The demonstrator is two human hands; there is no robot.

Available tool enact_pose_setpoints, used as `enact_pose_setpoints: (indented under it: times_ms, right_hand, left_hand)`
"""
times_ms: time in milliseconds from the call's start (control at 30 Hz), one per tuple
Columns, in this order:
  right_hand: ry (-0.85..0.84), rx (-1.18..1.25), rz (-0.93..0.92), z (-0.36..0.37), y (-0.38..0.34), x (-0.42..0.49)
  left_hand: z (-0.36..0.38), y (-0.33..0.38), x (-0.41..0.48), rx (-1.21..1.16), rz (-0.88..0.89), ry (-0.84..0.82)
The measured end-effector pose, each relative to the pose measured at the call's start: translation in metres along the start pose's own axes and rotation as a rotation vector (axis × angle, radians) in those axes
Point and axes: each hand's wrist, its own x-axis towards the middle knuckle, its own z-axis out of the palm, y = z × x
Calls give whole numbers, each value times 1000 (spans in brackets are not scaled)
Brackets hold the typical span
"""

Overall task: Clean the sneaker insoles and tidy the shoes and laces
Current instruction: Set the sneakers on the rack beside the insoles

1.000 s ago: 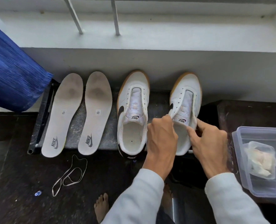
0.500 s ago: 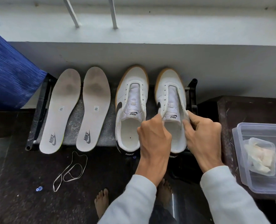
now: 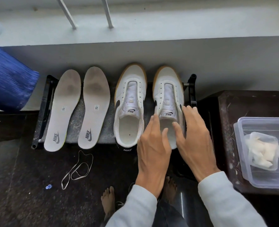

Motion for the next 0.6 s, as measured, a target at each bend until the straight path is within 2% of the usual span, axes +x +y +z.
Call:
enact_pose_setpoints:
  times_ms: [233, 400, 600]
  right_hand:
    - [-54, -72, -132, -4, 10, -40]
    - [-129, -92, -228, -6, 26, -69]
    - [-213, -188, -283, 1, 41, -119]
  left_hand:
    - [8, -6, -76, -26, 119, 10]
    - [17, -21, -122, -8, 61, 27]
    - [21, -49, -187, 60, 14, -33]
